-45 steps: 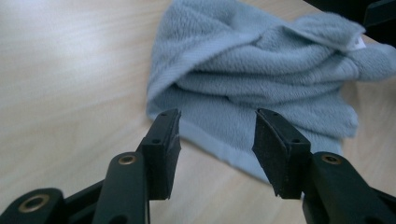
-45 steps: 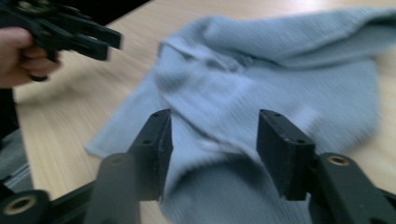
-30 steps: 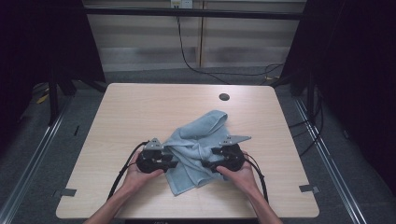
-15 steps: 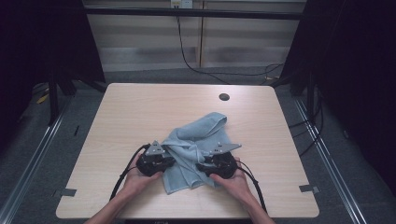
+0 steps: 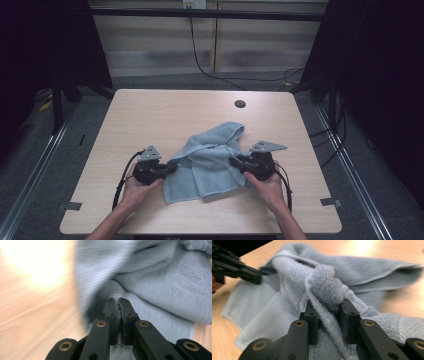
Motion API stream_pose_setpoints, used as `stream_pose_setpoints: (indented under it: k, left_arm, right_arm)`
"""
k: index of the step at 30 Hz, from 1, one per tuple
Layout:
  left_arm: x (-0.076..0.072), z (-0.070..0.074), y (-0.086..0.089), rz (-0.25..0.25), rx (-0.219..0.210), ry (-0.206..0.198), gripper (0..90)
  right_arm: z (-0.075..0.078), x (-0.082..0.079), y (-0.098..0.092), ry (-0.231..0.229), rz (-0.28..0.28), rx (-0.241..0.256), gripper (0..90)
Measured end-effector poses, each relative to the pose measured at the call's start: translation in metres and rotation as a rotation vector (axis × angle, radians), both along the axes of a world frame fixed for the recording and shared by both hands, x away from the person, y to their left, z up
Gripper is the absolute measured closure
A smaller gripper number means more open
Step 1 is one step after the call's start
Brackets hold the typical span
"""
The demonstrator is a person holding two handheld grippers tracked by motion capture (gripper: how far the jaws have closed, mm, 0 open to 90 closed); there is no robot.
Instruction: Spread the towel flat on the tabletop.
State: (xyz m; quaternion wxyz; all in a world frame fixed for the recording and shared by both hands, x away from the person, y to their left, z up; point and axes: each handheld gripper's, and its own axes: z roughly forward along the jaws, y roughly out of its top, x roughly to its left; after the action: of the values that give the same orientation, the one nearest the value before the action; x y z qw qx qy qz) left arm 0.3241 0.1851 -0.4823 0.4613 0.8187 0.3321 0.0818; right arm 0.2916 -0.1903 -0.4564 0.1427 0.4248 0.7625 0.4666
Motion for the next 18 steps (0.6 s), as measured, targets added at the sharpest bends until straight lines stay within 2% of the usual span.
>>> stream_pose_setpoints:
  k: [1,2,5,7,8,10,13,14,16,18]
  left_arm:
    - [0.001,0.003,0.006,0.016,-0.028,0.005,86.6]
    - [0.003,0.01,0.019,0.055,-0.071,-0.007,86.7]
    - [0.005,0.018,0.036,0.112,-0.126,-0.021,86.8]
    - [0.007,0.019,0.047,0.146,-0.144,-0.016,86.8]
    - [0.007,0.019,0.047,0.146,-0.144,-0.016,86.9]
    - [0.01,0.016,0.06,0.194,-0.13,-0.003,86.8]
    - [0.014,0.01,0.069,0.227,-0.121,0.032,86.8]
    - [0.016,0.008,0.07,0.214,-0.112,0.048,86.6]
    - [0.015,0.005,0.067,0.19,-0.086,0.042,85.9]
    - [0.015,0.007,0.063,0.176,-0.088,0.044,84.2]
  right_arm:
    - [0.002,0.0,-0.005,-0.006,-0.015,0.003,71.2]
    - [0.008,0.001,-0.015,-0.018,-0.041,0.016,71.6]
    - [0.017,0.002,-0.031,-0.041,-0.083,0.015,72.7]
    - [0.021,0.003,-0.043,-0.049,-0.119,0.01,74.7]
    - [0.022,0.004,-0.049,-0.059,-0.138,-0.006,75.8]
    - [0.022,0.005,-0.062,-0.068,-0.196,-0.05,79.7]
    - [0.015,0.005,-0.087,-0.052,-0.272,-0.039,82.1]
    - [0.012,0.004,-0.092,-0.043,-0.29,-0.047,82.7]
    - [0.004,0.001,-0.098,-0.025,-0.284,-0.049,81.5]
    - [0.0,-0.002,-0.097,-0.025,-0.295,-0.066,79.1]
